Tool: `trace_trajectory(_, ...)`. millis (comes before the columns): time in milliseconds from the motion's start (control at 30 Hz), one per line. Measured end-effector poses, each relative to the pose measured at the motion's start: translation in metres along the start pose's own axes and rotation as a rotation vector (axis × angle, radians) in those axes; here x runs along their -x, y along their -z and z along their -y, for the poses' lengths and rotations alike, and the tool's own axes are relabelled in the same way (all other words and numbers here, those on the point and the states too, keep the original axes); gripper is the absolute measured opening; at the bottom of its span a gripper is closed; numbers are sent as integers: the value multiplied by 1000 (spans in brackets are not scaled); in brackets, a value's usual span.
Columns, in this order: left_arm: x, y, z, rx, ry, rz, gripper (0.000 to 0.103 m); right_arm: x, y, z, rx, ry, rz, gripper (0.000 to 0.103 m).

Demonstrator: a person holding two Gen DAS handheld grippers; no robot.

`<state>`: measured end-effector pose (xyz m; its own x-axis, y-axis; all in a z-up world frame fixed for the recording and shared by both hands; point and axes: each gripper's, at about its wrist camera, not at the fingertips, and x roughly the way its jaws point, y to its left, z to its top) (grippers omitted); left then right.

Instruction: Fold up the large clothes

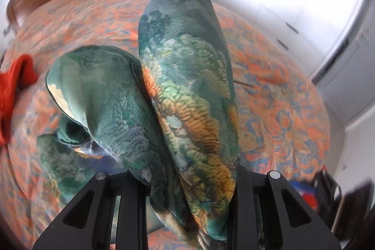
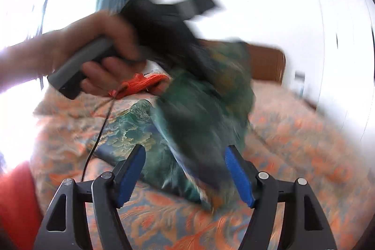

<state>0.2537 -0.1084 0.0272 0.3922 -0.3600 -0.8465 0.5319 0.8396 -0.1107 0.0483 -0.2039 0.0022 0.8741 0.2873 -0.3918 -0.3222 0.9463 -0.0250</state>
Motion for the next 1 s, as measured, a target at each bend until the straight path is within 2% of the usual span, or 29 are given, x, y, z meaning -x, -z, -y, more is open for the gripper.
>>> trace_trajectory(100, 10, 10, -33, 78, 11, 19, 27, -4, -3, 28, -116, -4, -46, 71)
trace_trajectory(167, 15, 18, -54, 136, 24, 26, 27, -12, -10, 38, -141, 16, -57, 64)
trace_trajectory(233, 15, 29, -74, 190, 29, 27, 28, -22, -17, 41, -152, 13, -63, 61)
trace_trajectory(300, 14, 35, -87, 230, 34, 28, 28, -29, -24, 45, -163, 3, -75, 54)
trace_trajectory(400, 11, 50, -109, 290, 35, 35, 28, -71, -36, 30, -165, -49, -123, 45)
trace_trajectory(600, 8, 94, -166, 429, 31, 53, 29, -142, -52, -5, -147, -142, -212, 45)
trace_trajectory(767, -31, 137, -213, 585, 80, 20, 35, -205, -26, -25, -107, -168, -355, 46)
trace_trajectory(867, -57, 148, -223, 619, 112, 28, 37, -231, 0, -40, -30, -106, -429, 46)
trace_trajectory(1000, -75, 148, -229, 653, 138, 46, 41, -250, 16, -40, -24, -62, -456, 46)
